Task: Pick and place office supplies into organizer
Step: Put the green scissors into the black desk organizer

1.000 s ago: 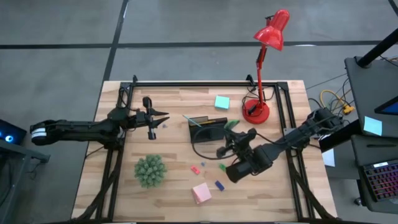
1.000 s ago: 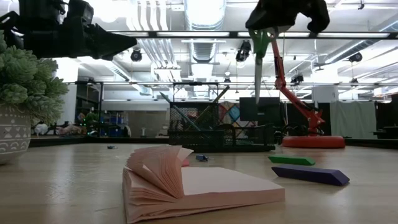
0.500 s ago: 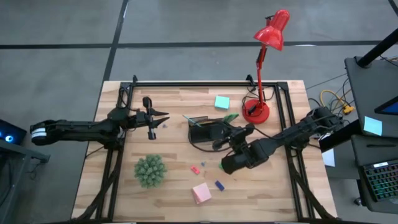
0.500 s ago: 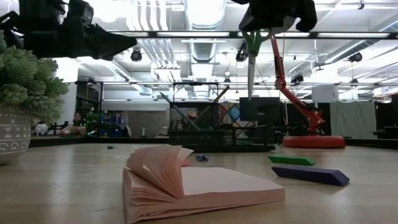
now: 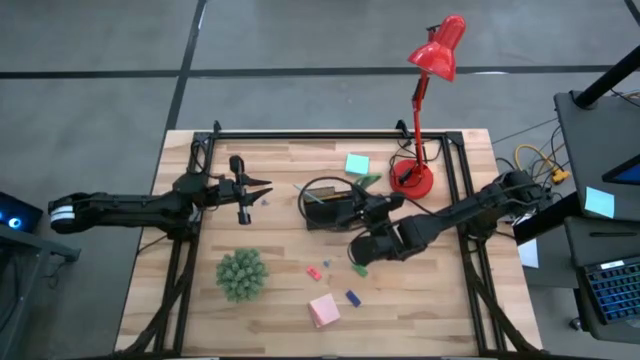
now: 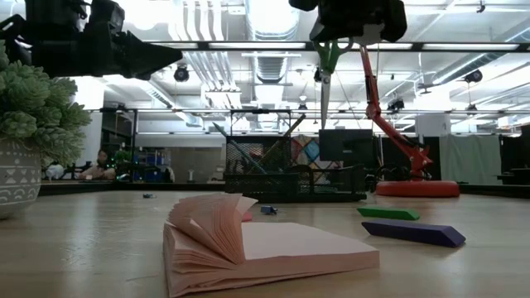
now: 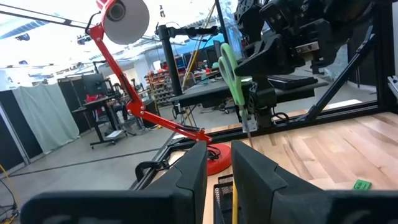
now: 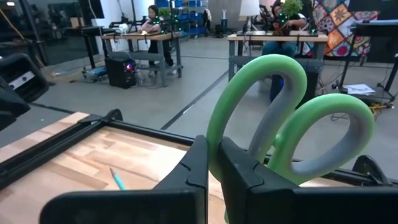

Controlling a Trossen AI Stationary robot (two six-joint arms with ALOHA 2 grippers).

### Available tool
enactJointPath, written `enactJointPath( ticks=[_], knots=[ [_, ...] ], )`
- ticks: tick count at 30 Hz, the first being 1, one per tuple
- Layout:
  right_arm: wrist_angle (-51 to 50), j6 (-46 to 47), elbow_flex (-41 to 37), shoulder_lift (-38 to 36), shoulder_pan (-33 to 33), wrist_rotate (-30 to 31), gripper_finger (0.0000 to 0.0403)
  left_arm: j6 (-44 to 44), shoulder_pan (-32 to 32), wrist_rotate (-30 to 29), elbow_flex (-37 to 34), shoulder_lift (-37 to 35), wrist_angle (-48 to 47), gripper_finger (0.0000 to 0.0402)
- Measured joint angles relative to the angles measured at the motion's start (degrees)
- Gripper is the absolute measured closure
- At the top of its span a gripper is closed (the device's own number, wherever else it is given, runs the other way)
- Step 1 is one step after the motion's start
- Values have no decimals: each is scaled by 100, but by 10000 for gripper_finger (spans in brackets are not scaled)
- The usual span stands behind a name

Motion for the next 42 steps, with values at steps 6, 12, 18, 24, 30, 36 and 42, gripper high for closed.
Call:
enactJointPath(
  ticks=[6, 12, 18, 24, 30, 36, 42],
  knots=[
    [520, -534, 18, -2, -133, -51, 390, 2, 2, -4, 0, 0, 0, 343],
    [1093, -1082, 18, -4, -303, -297, 390, 4, 2, -4, 0, 0, 0, 343],
    [1619, -1568, 18, -4, -448, -505, 390, 6, 1, -7, 0, 0, 0, 343],
    [2053, -1969, 33, -4, -466, -764, 390, 8, 0, -7, 0, 0, 0, 343],
    [2407, -2260, 33, -4, -484, -835, 390, 8, 0, -7, 2, 0, -2, 343],
    [2594, -2400, 33, -4, -616, -1370, 390, 9, 2, -7, 4, 0, 0, 343],
    [3398, -3228, 9, -4, -793, -1865, 390, 10, 2, -7, 4, 0, 0, 343]
  ],
)
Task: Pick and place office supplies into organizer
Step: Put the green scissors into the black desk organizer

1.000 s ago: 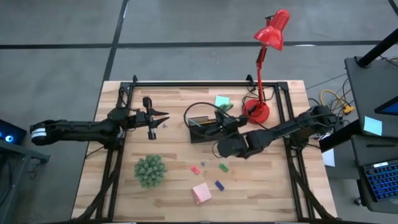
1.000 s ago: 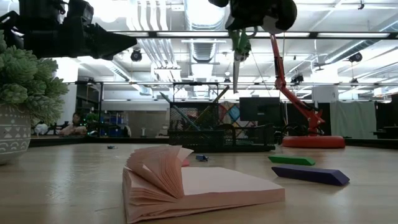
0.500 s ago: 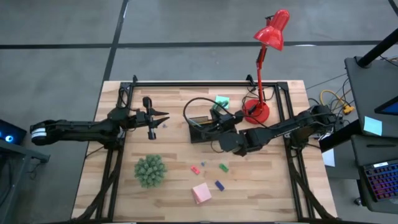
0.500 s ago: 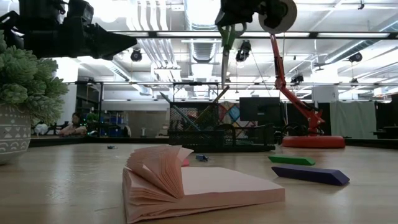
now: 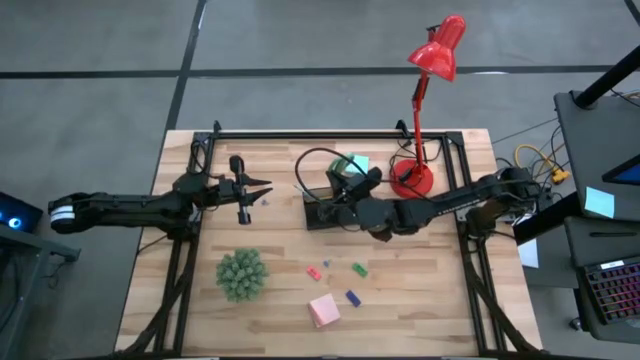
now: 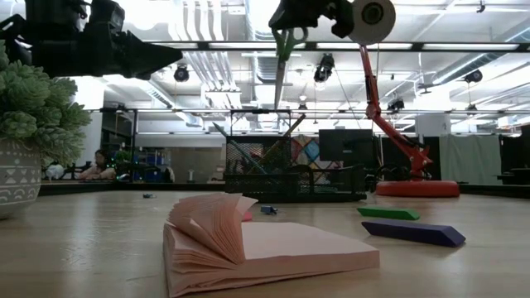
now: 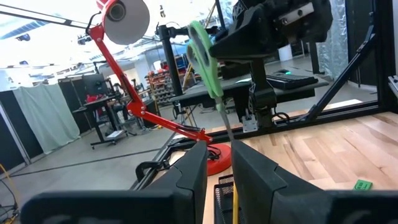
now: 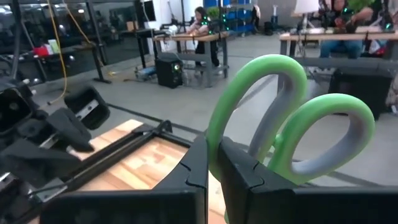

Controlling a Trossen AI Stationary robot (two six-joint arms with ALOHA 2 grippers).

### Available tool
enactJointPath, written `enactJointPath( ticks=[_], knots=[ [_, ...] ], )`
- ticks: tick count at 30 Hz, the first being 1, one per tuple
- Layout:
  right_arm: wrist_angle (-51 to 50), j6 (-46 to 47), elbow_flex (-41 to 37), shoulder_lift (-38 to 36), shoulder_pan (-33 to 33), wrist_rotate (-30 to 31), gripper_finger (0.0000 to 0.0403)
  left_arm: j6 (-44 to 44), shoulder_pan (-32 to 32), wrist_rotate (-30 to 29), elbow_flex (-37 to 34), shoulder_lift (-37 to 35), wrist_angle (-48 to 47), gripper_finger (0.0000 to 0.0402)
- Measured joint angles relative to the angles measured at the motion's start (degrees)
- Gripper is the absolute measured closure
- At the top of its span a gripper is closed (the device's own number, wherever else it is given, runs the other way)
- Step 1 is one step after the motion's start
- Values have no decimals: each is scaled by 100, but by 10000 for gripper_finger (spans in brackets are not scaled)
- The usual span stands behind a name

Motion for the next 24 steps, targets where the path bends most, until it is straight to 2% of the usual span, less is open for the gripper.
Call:
enactJointPath(
  ticks=[5, 12, 24],
  knots=[
    [134, -333, -13, 4, -123, -287, 390, 0, 0, 0, 0, 0, 0, 343],
    [840, -937, 2, 512, -259, -708, 390, 2, 0, 0, 0, 0, 2, 343],
    [1096, -1145, 109, 826, -326, -741, 390, 0, 0, 0, -9, 1, -4, 343]
  ],
)
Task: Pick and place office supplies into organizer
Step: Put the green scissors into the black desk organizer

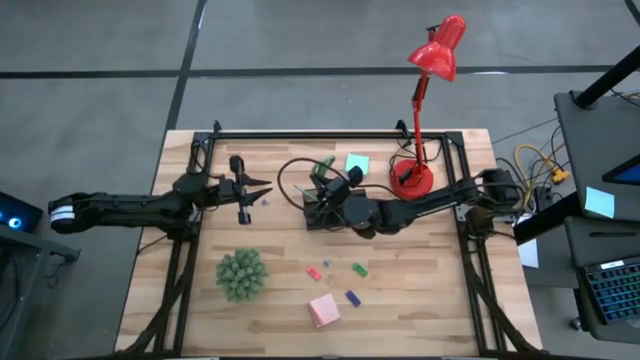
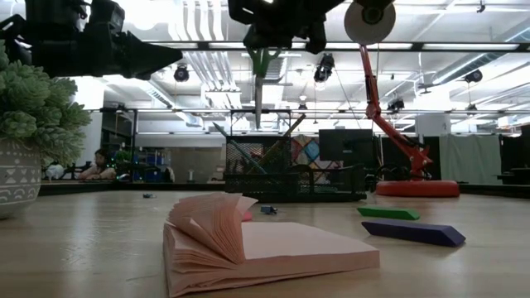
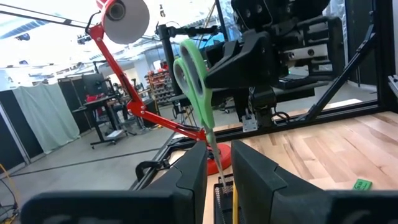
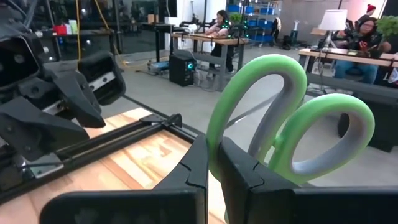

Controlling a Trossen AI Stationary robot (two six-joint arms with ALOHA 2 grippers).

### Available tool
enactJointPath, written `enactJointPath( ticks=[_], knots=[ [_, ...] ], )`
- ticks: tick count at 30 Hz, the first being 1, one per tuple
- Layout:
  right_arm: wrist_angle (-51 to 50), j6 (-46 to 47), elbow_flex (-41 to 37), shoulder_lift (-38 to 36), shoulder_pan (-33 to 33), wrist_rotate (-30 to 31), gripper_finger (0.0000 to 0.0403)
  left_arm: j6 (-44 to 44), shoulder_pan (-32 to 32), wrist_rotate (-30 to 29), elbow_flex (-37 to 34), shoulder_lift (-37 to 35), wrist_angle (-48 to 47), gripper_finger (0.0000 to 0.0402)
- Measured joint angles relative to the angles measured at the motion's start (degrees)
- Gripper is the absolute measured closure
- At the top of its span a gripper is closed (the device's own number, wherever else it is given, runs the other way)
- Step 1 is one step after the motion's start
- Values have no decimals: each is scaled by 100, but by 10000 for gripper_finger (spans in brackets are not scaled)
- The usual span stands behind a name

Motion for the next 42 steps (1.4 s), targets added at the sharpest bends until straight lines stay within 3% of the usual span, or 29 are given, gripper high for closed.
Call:
enactJointPath(
  ticks=[42],
  knots=[
    [278, 928, -430, 422, -63, 495, 390, -4, -2, 2, -9, 1, 4, 343]
  ],
)
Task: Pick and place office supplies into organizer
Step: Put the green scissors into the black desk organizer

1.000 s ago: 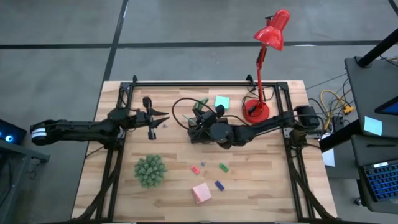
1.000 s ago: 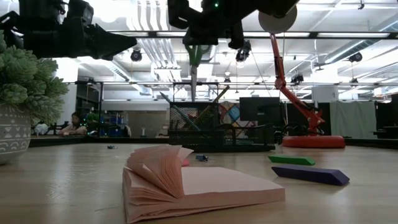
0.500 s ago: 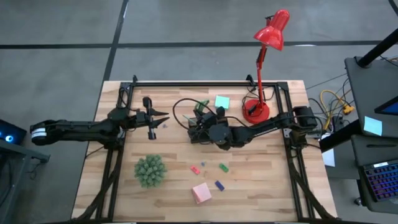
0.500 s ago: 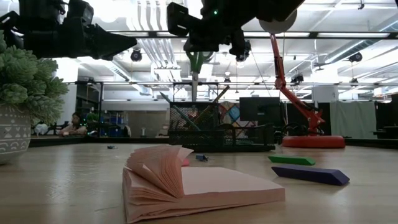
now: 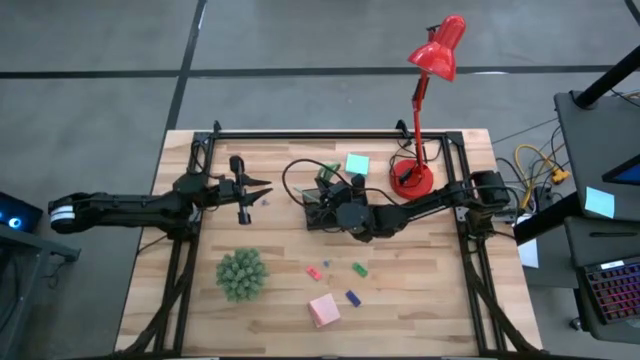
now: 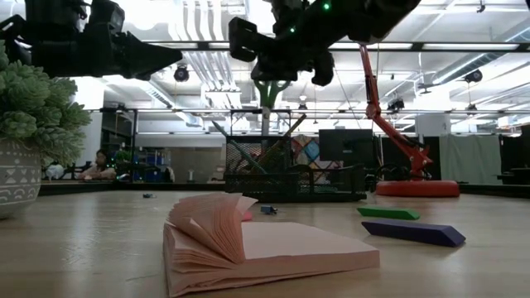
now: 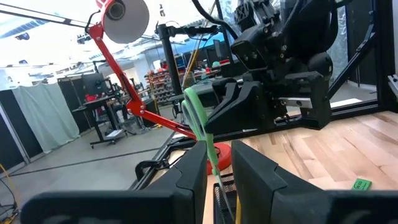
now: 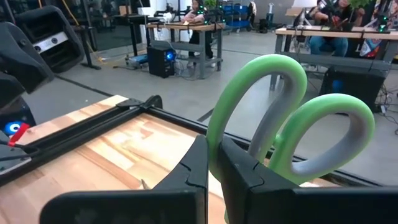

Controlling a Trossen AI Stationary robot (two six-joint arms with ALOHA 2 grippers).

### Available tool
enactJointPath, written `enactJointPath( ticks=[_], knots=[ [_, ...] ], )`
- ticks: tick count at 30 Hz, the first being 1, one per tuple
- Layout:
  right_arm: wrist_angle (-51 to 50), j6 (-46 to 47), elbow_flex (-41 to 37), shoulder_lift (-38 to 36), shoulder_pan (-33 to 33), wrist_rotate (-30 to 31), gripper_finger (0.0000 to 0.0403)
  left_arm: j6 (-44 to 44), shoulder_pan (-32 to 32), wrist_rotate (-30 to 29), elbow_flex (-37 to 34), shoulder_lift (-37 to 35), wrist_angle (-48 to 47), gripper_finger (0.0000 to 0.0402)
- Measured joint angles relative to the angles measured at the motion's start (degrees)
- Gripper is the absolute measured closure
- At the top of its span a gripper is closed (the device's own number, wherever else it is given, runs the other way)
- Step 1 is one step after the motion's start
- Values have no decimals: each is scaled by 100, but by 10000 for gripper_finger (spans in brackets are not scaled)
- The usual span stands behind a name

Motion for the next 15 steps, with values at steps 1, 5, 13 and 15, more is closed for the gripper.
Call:
enactJointPath(
  ticks=[1, 5, 13, 15],
  knots=[
    [9, 2, -14, 0, -1, 1, 390, 0, 0, 0, 0, 0, 0, 343],
    [20, 1, -44, 0, -13, 1, 390, 0, 0, 0, 11, 0, 8, 343],
    [33, -2, -129, 0, -131, -3, 390, 2, 2, 0, 11, 0, 5, 343],
    [37, -2, -164, 0, -138, -5, 390, 2, 2, 0, 11, 0, 4, 343]
  ],
)
